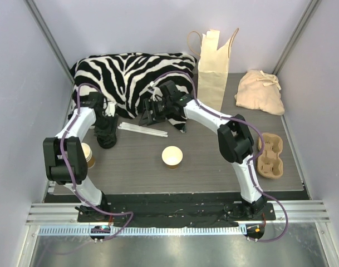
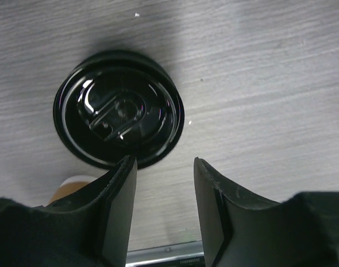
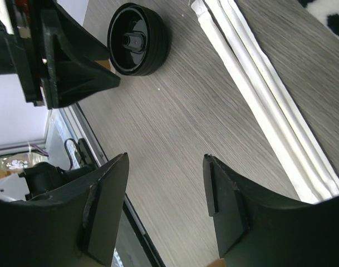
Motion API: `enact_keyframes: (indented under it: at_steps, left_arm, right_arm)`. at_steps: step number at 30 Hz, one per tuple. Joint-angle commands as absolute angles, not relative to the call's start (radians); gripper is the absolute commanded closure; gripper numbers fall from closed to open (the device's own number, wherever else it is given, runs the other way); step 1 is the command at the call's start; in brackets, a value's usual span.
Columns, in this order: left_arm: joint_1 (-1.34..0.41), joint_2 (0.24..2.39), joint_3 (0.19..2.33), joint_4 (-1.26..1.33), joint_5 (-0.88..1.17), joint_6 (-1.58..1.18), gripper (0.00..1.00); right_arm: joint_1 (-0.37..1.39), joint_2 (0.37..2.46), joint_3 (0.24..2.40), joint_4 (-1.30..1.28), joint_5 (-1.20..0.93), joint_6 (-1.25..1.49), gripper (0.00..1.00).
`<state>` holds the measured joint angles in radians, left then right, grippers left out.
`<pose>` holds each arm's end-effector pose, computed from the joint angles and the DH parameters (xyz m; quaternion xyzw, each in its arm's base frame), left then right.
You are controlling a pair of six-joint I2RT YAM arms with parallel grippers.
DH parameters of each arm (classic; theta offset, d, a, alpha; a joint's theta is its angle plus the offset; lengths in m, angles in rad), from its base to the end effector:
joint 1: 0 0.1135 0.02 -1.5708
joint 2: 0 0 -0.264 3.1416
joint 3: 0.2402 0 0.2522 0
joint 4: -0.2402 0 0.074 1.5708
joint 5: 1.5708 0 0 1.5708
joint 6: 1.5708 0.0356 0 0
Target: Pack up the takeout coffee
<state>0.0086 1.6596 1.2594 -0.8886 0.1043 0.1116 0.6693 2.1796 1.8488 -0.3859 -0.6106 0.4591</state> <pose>0.3229 -0.0009 0.2312 0.0582 0.9870 -0.0431 0.1432 0.3794 0.3262 0.2395 -0.2149 0.8503 0.4424 0.1875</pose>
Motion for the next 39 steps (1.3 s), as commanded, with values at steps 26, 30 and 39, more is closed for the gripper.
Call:
enact_keyframes:
  at_steps: [26,30,39]
  left_arm:
    - [-0.025,1.769,1.31,-0.782,0.138,0.086,0.73]
    - [-0.025,1.758,1.309,-0.79,0.133,0.092,0.73]
    - [-0.025,1.772,1.319,-0.791,0.14,0.087,0.85]
  right_arm:
    - [0.699,2.27,1.951,-0.296,-0.63,0.526,0.38]
    - [0.703,2.276,1.956,-0.296,-0.637,0.529,0.38]
    - [0.707,2.276,1.953,-0.293,-0.638,0.525,0.38]
